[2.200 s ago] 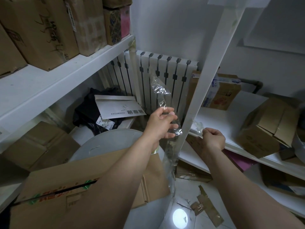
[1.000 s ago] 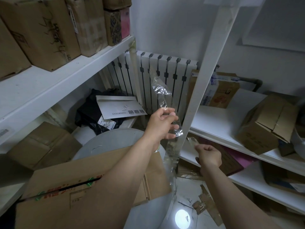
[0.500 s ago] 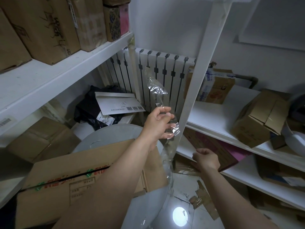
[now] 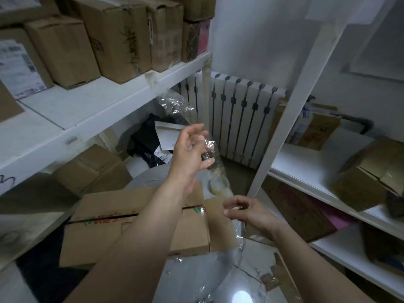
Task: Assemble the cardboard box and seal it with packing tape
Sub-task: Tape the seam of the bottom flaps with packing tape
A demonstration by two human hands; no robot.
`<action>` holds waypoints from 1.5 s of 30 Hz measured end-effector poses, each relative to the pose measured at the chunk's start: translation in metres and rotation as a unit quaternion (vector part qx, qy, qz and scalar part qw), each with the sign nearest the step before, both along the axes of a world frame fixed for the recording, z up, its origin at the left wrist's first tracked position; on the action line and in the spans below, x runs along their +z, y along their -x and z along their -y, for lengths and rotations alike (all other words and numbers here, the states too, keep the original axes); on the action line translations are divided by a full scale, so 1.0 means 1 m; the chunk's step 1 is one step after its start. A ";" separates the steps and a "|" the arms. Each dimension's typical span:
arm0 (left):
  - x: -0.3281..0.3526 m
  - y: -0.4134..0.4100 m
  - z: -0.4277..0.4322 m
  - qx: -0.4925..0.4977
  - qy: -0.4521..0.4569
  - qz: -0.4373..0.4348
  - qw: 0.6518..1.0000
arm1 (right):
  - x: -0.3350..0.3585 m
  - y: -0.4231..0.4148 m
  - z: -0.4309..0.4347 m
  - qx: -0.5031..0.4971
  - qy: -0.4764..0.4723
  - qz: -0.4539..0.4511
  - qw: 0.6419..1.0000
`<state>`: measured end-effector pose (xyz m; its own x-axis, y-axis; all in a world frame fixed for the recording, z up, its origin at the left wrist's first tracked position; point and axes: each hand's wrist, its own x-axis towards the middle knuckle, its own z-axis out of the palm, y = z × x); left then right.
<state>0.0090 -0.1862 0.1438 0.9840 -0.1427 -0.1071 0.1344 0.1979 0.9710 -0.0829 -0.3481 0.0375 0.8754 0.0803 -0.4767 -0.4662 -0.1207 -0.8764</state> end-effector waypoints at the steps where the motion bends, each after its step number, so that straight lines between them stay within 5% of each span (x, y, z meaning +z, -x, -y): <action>1: 0.004 0.000 -0.012 0.010 0.000 0.013 1.000 | -0.001 0.001 -0.005 0.009 0.008 -0.002 1.000; 5: 0.015 -0.002 -0.048 0.047 0.027 0.020 0.998 | -0.002 0.006 -0.018 0.015 0.009 -0.027 0.999; 12: -0.005 0.006 -0.106 0.140 0.112 -0.045 0.983 | 0.000 0.015 -0.025 -0.137 -0.113 -0.094 0.980; 19: -0.038 0.014 -0.152 0.201 0.098 -0.131 0.966 | 0.006 0.017 -0.030 -0.172 -0.068 -0.089 0.979; 26: -0.063 0.016 -0.174 0.214 0.147 -0.209 0.943 | 0.007 0.013 -0.048 -0.252 -0.079 -0.091 0.960; 34: -0.080 0.007 -0.196 0.193 0.180 -0.248 0.932 | 0.014 0.010 -0.071 -0.234 -0.099 -0.085 0.963; 40: -0.085 -0.003 -0.205 0.163 0.105 -0.274 0.942 | 0.019 0.007 -0.083 -0.341 -0.126 -0.042 0.931; 45: -0.090 -0.006 -0.214 0.186 0.129 -0.268 0.936 | 0.016 0.005 -0.097 -0.360 -0.113 -0.042 0.925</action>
<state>0.0152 0.0282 0.0535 0.7855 0.1109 -0.6089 0.4634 0.5466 0.6974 -0.0874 -0.2515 0.0535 0.7006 -0.4038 -0.5883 -0.4222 0.4300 -0.7980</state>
